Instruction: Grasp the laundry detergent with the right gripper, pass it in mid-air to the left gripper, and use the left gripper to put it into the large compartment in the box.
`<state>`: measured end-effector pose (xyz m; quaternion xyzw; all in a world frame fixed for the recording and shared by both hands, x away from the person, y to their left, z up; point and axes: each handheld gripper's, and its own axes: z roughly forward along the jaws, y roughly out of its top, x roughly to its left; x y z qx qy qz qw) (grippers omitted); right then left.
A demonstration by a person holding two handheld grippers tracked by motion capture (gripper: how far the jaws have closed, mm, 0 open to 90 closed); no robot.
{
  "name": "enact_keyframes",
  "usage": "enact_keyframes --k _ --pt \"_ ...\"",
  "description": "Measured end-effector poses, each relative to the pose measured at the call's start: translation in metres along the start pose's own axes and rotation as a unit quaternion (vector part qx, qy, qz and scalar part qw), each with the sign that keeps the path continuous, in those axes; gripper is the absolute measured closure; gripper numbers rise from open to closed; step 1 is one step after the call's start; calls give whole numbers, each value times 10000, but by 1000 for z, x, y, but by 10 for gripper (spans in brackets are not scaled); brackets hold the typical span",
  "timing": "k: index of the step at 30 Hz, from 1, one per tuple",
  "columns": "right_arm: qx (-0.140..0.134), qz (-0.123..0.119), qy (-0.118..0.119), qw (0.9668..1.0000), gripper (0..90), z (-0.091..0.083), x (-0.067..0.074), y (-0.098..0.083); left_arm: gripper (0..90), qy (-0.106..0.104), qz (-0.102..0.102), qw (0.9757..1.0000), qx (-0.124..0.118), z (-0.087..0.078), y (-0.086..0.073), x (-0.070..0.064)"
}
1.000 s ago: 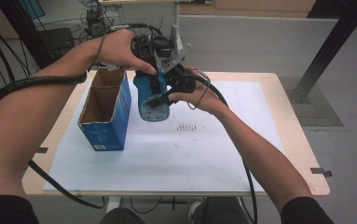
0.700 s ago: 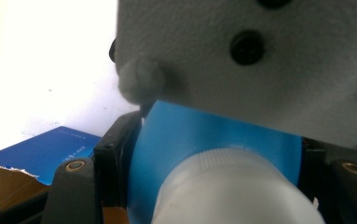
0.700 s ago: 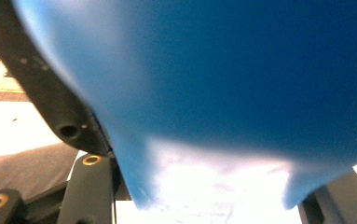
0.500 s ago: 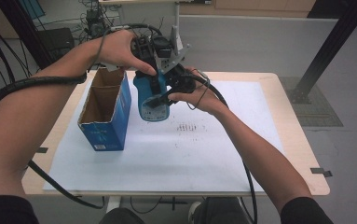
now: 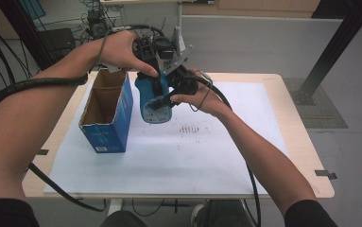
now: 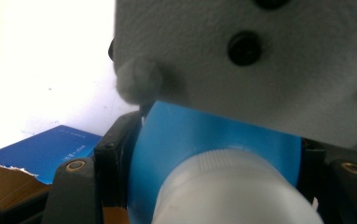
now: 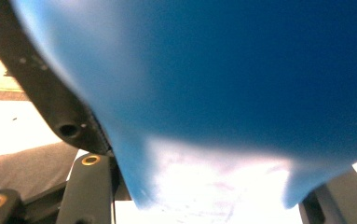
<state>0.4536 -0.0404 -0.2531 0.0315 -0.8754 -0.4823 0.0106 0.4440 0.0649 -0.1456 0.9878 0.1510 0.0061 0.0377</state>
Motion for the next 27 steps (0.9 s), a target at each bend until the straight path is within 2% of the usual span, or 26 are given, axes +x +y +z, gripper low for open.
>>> enact_keyframes --k 27 --pt "-16 -23 -3 10000 422 0 0 0 345 22 -10 10000 7 -1 0 -1"
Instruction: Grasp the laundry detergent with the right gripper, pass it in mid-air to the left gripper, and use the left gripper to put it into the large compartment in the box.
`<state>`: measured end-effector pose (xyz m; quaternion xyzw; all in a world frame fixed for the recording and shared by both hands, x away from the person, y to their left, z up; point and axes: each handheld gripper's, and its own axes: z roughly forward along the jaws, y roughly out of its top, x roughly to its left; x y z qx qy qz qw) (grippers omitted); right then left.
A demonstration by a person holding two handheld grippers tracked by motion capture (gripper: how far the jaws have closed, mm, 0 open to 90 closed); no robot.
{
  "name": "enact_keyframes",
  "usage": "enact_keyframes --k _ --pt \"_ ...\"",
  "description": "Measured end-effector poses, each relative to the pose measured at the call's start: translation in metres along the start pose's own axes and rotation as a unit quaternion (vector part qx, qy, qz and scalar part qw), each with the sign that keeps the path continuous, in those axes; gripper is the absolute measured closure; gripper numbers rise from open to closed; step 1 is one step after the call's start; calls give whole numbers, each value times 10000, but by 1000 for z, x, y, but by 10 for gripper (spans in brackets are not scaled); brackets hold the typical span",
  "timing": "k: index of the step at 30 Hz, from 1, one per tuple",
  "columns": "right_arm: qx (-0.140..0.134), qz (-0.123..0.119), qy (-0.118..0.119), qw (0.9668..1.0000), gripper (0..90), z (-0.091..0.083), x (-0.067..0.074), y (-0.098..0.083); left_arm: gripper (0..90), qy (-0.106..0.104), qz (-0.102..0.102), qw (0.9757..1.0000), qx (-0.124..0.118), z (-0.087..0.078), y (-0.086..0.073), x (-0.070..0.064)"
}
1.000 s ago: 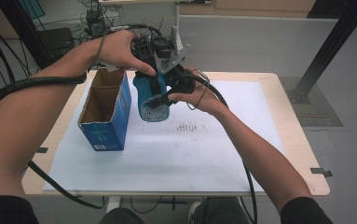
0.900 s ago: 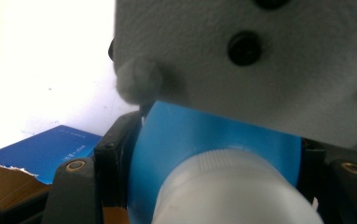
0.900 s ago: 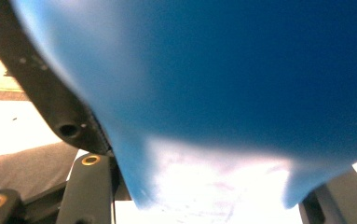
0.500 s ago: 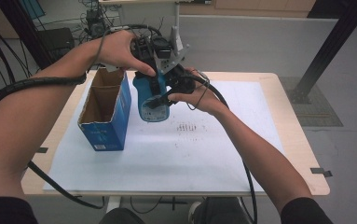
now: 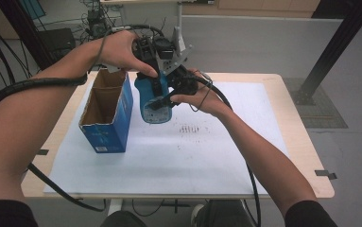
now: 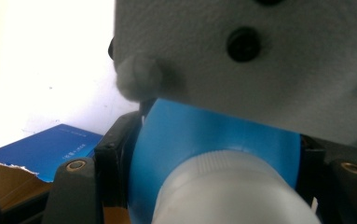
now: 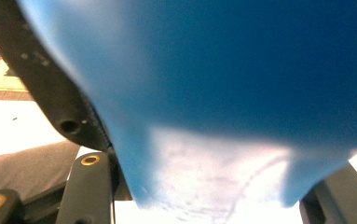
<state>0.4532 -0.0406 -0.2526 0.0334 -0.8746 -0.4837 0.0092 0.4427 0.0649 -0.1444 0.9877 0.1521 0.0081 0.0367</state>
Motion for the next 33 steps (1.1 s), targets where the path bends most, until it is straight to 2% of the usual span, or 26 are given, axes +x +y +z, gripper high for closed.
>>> enact_keyframes --k 21,23,24,26,27,28,29,30,33 --pt "-104 -48 -31 9999 413 -2 2 -1 347 27 22 10000 34 -3 1 -2" --pt "-158 -51 -74 9998 376 -2 2 -2 347 8 -25 10000 -21 -2 0 -3" --pt "-146 80 -77 9998 347 -4 3 -2 347 6 17 10000 27 -3 1 -3" --pt "-186 105 -67 9997 319 -7 3 -3 348 1 -10 10000 29 -2 1 -4" --pt "-167 130 -83 9997 260 -9 3 -4 348 8 17 10000 60 -2 1 -3" --pt "-167 130 -83 9997 260 -9 3 -4 348 14 8 10000 60 -1 1 -3" --pt "-16 344 -89 9994 208 -12 5 -6 348 33 -23 10000 37 -1 1 -2" --pt "-16 344 -89 9994 208 -12 5 -6 348 33 -23 10000 37 -1 1 -2" --pt "160 444 -164 9988 127 -13 7 -12 348 75 -12 9999 95 -3 3 -2"
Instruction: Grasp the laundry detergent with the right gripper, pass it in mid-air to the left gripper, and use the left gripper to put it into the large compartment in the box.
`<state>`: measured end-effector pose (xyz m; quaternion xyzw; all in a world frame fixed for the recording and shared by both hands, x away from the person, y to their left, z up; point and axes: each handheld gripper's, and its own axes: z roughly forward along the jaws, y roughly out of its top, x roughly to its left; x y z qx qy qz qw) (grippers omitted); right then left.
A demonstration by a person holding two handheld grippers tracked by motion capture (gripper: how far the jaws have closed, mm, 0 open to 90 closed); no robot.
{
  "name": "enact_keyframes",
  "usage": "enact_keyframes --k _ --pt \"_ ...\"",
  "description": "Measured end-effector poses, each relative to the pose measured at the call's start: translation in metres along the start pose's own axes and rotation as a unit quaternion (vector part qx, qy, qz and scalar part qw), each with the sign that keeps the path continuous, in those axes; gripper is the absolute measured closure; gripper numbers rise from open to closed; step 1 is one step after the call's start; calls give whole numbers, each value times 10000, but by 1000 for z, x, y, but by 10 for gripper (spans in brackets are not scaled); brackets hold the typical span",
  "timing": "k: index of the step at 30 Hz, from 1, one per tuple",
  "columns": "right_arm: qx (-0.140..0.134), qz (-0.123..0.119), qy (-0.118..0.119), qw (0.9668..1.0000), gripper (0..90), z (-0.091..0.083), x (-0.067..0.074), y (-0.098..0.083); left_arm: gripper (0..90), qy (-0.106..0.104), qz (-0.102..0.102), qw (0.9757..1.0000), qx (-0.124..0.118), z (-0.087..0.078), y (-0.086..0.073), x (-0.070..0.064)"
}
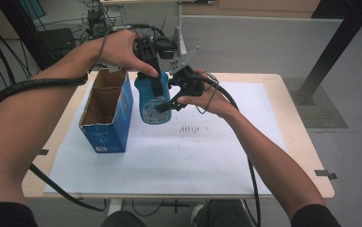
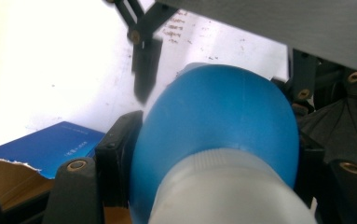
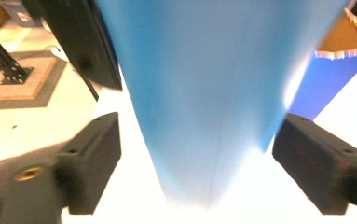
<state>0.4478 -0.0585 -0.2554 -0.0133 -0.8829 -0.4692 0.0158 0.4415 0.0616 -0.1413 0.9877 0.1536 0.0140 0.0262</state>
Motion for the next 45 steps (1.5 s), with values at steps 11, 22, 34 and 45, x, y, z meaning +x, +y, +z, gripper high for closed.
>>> enact_keyframes --k 11,22,34,45 --pt "301 461 -317 9980 6 -15 5 -21 349 107 -229 9997 -9 -8 3 -2" --pt "505 981 -767 9909 5 -60 12 -52 350 173 -766 9969 6 -20 -1 -2" --pt "786 1214 -1196 9822 6 -111 27 -81 351 269 -1484 9886 -21 -45 -15 4" --pt "861 1445 -1404 9757 6 -146 37 -100 353 179 -2331 9722 -153 -66 -38 16"
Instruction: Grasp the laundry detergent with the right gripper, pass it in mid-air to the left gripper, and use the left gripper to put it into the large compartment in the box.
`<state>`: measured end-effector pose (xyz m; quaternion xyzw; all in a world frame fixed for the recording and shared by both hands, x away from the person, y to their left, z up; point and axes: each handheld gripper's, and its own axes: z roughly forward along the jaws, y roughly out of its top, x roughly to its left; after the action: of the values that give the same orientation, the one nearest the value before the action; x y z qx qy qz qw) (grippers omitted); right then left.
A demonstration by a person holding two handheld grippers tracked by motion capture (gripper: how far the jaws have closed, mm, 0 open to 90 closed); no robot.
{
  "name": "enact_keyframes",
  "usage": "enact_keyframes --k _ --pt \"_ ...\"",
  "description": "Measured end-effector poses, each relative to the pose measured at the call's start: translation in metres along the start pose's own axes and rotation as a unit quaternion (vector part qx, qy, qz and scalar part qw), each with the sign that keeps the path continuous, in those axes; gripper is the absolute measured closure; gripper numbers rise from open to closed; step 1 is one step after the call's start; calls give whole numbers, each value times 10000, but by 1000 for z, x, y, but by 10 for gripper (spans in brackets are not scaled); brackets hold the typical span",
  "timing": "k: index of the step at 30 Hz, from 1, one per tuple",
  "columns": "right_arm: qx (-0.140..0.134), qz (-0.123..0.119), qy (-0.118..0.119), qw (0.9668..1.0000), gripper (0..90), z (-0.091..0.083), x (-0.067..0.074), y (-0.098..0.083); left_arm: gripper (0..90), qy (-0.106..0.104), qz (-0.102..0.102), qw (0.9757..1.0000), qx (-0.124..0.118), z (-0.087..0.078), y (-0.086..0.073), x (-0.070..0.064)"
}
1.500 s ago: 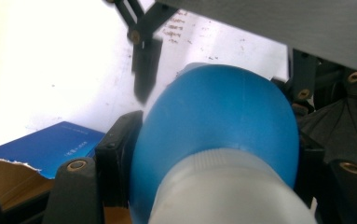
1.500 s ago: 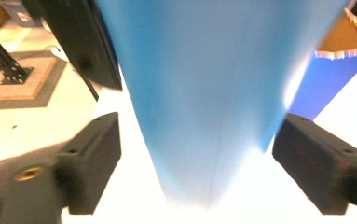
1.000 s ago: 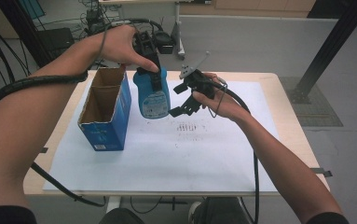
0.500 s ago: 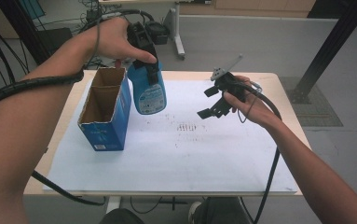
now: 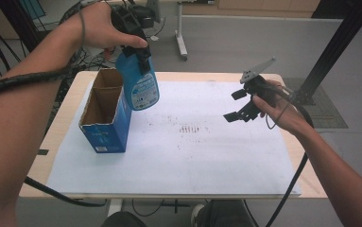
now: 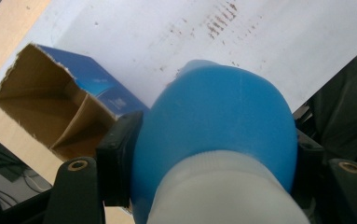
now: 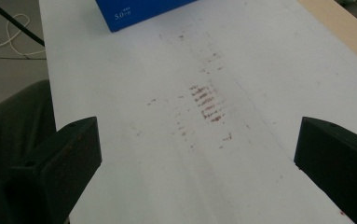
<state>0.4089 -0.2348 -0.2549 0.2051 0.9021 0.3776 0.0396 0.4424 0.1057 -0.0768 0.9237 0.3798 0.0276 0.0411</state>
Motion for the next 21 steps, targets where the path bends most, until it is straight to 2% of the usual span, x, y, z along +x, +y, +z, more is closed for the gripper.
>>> enact_keyframes --k 5,9,12,16,17,21 --pt "79 65 -146 9998 6 -14 -3 -8 353 43 -444 9990 -2 -10 -6 10" --pt "145 103 -269 9995 6 -24 -7 -13 353 46 -784 9969 -57 -20 -14 21" --pt "179 135 -366 9991 6 -31 -9 -18 354 63 -1174 9930 -145 -30 -21 30" --pt "229 173 -421 9987 6 -38 -11 -22 354 142 -1466 9889 -214 -40 -28 38" --pt "238 191 -429 9986 6 -39 -11 -22 354 165 -1598 9867 -227 -43 -30 39" --pt "265 184 -473 9984 6 -44 -11 -24 354 200 -1898 9814 -225 -53 -39 47"
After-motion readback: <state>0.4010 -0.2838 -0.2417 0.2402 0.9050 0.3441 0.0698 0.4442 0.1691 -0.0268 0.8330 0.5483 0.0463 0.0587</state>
